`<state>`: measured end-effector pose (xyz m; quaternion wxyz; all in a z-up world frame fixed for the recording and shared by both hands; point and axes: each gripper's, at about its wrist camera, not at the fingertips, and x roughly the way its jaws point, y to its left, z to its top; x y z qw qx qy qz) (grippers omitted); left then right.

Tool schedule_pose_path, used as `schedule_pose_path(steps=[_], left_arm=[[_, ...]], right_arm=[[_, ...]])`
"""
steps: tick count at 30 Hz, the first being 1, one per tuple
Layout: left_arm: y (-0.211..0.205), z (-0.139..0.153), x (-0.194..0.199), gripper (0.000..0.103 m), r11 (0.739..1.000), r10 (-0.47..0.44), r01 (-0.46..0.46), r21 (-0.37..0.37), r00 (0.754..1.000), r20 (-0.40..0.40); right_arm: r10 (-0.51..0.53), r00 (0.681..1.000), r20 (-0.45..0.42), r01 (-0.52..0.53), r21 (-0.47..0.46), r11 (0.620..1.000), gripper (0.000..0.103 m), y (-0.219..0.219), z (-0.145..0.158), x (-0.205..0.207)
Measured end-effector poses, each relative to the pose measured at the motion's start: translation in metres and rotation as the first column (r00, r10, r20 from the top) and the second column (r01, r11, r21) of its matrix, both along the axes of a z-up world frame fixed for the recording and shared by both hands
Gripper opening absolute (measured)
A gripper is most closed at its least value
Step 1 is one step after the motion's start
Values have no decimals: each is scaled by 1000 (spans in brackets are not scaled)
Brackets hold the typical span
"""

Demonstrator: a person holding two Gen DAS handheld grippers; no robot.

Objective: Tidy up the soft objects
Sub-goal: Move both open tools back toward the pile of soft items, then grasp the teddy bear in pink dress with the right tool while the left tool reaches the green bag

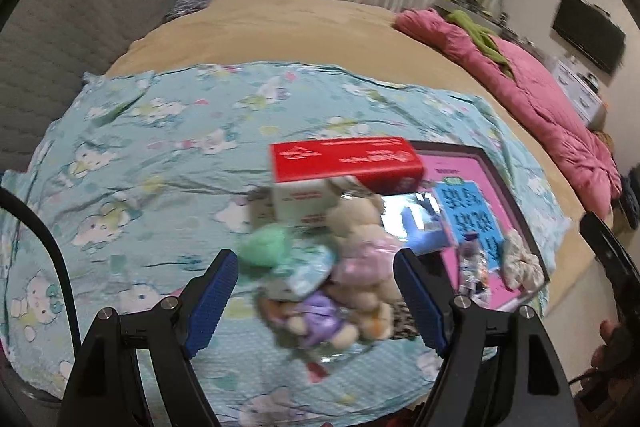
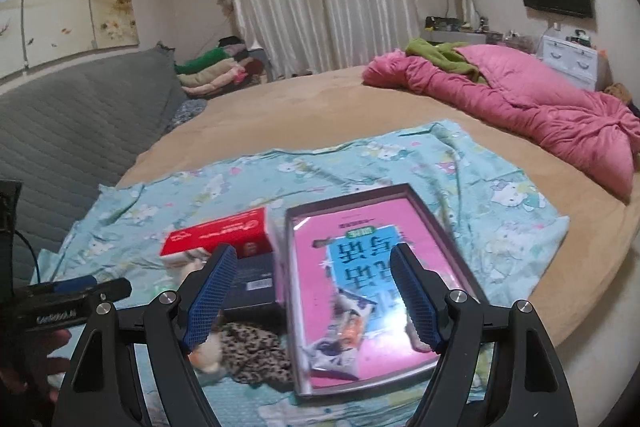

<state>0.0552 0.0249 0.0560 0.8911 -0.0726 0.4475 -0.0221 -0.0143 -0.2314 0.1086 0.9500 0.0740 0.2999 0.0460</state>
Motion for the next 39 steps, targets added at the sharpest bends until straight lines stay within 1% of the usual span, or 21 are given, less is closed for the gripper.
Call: schedule_pose_path(steps=[4,9,17,23,30,36,37,39], left_arm=[[25,-2,0,79,999,48,-48,-13,999,-6],[44,-8,0,79,996,81,-81,-22,997,-13],[68,-25,1,79,993,110,-111,-41,994,-24],[77,-47,6,79,992,101,-104,-71,994,-44],[85,-76,23,79,984,79,-88,-156,995,-64],[89,-101,44,80,954,61,-89,-286,993,-106],[89,-104,47,80,952,55,-85,-296,993,-106],[87,-108,53,81,956,54,-82,-281,993,-107]], right_arm=[[40,999,-5,-40,-9,999,80,14,-2,-1],[83,996,-26,-83,-6,996,80,32,-7,-1],[153,987,-57,-154,-17,988,80,61,-22,2],[220,971,-97,-225,-42,973,80,95,-42,9],[261,955,-142,-273,-77,959,80,122,-62,18],[254,951,-175,-274,-100,957,80,133,-76,32],[252,950,-183,-274,-106,956,80,136,-80,35],[251,949,-192,-275,-111,955,80,139,-83,39]])
